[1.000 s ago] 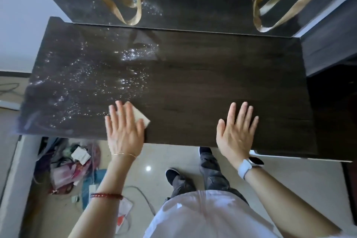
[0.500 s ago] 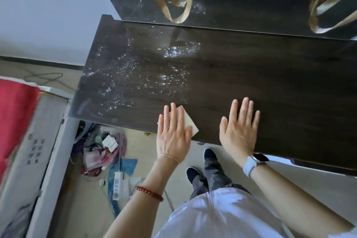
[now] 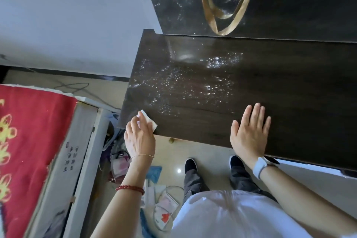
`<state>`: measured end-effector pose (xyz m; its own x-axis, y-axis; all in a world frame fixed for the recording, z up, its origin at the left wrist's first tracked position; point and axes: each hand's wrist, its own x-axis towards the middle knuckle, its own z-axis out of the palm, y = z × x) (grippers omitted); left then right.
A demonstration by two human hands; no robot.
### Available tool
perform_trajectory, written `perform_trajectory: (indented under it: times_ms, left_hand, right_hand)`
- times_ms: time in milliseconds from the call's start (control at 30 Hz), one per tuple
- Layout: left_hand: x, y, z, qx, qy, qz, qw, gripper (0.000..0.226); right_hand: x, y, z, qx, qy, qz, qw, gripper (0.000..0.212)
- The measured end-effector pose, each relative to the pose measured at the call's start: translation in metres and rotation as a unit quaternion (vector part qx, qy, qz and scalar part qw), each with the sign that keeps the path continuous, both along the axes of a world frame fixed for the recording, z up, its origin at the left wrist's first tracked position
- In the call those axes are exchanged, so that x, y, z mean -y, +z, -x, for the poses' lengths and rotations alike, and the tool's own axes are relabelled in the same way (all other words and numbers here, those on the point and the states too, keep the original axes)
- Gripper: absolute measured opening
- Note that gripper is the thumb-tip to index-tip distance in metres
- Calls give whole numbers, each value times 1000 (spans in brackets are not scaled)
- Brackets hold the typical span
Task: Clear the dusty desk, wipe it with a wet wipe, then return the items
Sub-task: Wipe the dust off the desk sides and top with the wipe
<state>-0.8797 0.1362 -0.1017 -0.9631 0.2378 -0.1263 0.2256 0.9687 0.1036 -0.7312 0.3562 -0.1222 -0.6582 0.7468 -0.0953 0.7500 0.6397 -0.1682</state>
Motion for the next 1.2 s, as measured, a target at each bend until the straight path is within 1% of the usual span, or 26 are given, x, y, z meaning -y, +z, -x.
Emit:
perform_trajectory:
  times_ms: [133,200,267,333,400,467,533,633,800,933,1100,1200]
  left_hand:
    - [31,-9,17,16,-37,-22,999,48]
    - [39,-14,23,43,-43,-16,998,51]
    - [40,-16,29,55,-50,-24,997,57]
    - [38,-17,37,40,-58,-46,996,65]
    - [36,-18,46,26,-51,-52,997,64]
    - [28,-19,49,32,-50,-56,997,63]
    - [13,-17,36,36,-110,-54,992,63]
    - [-15,-19,7,43,-233,-47,970,59]
    - [-43,-21,-19,25,-361,-46,931,54]
    - [-72,-18,-35,31,-410,-19,911,54]
    - [-124,-16,-70,45,-442,-21,895,52]
    - [-148,-14,-91,62,-474,-19,878,50]
  right_hand:
    - [12,-1,10,-6,-56,3,998,63]
    - [15,1,14,-6,-72,6,997,63]
    - [17,2,16,-6,-75,7,997,63]
    - [15,2,14,-2,-72,9,997,64]
    - [13,1,10,-1,-58,3,998,67]
    - [10,0,6,4,-41,-5,999,68]
    - [6,-1,4,4,-31,-3,999,66]
    - [2,-1,-2,-8,-16,3,1000,61]
    - [-11,3,-15,-20,23,17,999,54]
    - [-24,4,-34,-27,19,18,999,46]
    - [-40,5,-53,-34,-44,11,998,52]
    - [-42,3,-55,-45,-57,4,997,53]
